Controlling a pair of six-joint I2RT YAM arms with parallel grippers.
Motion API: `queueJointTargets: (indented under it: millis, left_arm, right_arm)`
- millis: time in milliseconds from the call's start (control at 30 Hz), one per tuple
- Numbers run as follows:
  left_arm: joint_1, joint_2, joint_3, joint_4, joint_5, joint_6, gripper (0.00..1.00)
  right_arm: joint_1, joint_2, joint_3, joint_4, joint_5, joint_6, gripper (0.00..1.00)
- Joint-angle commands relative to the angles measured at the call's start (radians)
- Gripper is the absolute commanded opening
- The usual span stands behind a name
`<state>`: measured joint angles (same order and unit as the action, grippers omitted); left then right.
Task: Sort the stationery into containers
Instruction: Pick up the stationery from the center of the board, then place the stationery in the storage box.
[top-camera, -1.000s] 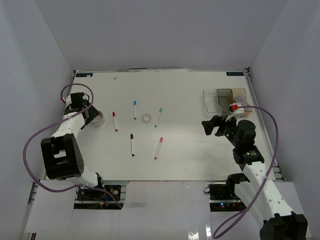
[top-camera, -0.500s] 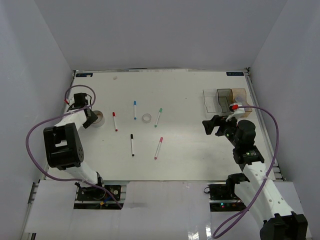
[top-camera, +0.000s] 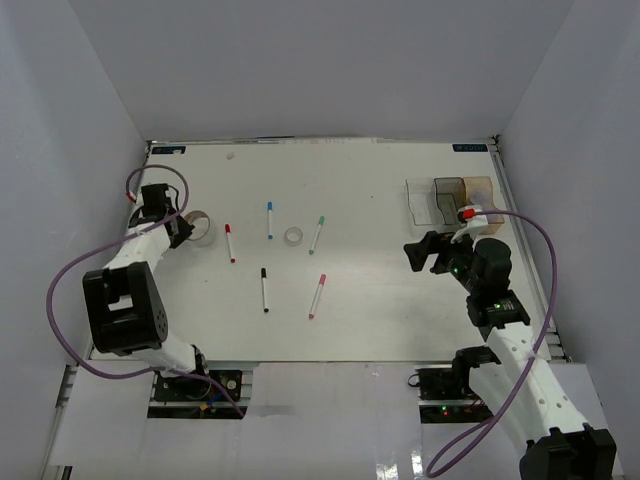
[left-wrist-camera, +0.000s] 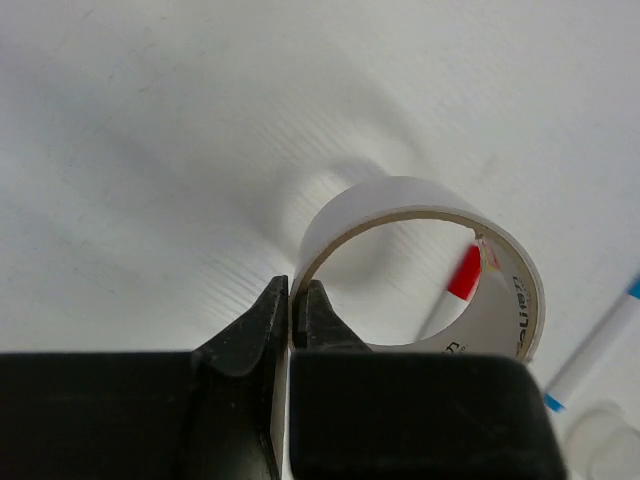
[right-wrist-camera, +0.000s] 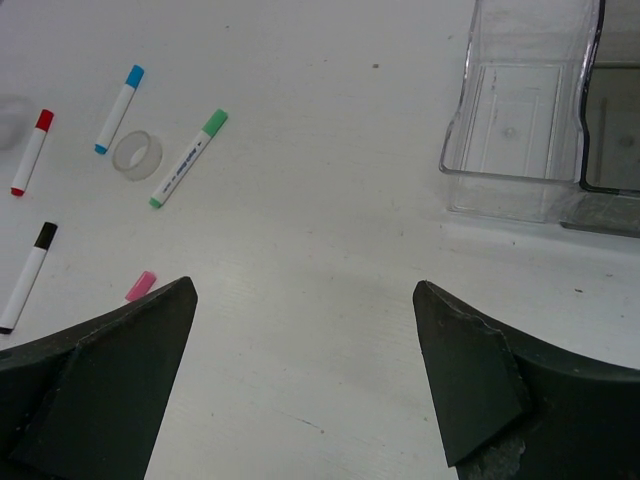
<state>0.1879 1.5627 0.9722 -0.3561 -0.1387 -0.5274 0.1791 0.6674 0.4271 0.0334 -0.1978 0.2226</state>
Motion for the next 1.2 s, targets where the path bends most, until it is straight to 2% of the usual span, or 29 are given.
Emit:
queueJointTargets:
  millis: [0,133,167,233,300,433,533,733,900,1167]
  left_arm:
    - [-0.022,-0.157,-0.012,0.072,0.158,0.012,0.03]
    - [-0.148,-0.259,-0.029,0.104,0.223,0.018,0.03]
    - [-0.228,-0.274,-0.033,0.111,0.232,0.02,0.04]
    - [-0.318,-0.309,-0.039,0.131,0.258,0.007,0.04]
    - [-0.369,-0.334,-0.047,0.158,0.277,0.001,0.04]
    - [-0.494,-0.351,-0.041,0.19,0.303,0.016,0.04]
    - [-0.547,-0.363,-0.044,0.203,0.312,0.044,0.05]
    - [-0.576,-0.44,-0.16,0.299,0.343,0.043,0.05]
    - [-0.584,-0.469,-0.182,0.318,0.369,0.043,0.06]
    - [-0.584,-0.486,-0.194,0.333,0.393,0.047,0.07]
  right_arm:
    - [0.007,0.007,0.087,-0.027,-0.086,-0.019,0.95]
    - [0.01,0.055,0.171,-0.087,-0.218,0.001,0.95]
    - [0.019,0.063,0.202,-0.089,-0.244,0.026,0.95]
    - [0.058,0.093,0.231,-0.078,-0.295,0.055,0.95]
    - [0.109,0.132,0.278,-0.063,-0.287,0.09,0.95]
    - [0.297,0.222,0.369,-0.046,-0.235,0.127,0.95]
    - [0.419,0.297,0.42,0.005,-0.177,0.159,0.95]
    - [0.555,0.481,0.548,0.042,-0.15,0.196,0.95]
    - [0.582,0.596,0.625,0.042,-0.081,0.218,0.95]
    - [0.597,0.734,0.732,0.034,-0.06,0.254,0.95]
